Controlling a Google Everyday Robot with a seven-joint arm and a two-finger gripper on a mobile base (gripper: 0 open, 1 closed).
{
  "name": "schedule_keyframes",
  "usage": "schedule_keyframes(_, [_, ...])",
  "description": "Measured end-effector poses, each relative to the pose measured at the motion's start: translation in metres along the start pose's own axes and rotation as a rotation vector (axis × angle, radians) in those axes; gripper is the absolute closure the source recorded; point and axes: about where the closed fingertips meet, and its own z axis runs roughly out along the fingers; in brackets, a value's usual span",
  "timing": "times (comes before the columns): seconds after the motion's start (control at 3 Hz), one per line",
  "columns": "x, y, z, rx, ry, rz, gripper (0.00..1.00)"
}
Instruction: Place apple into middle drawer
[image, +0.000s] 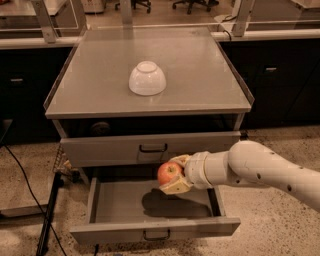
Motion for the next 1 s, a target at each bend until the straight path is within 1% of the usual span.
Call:
schedule_keyframes(0.33, [0.032, 0.003, 0.031, 0.008, -0.021, 0.000, 1.00])
schedule_keyframes(0.67, [0.067, 0.014, 0.073, -0.010, -0.038, 0.009, 1.00])
schedule_keyframes(1.0, [0.073, 0.015, 0.084, -0.021, -0.033, -0.001, 1.00])
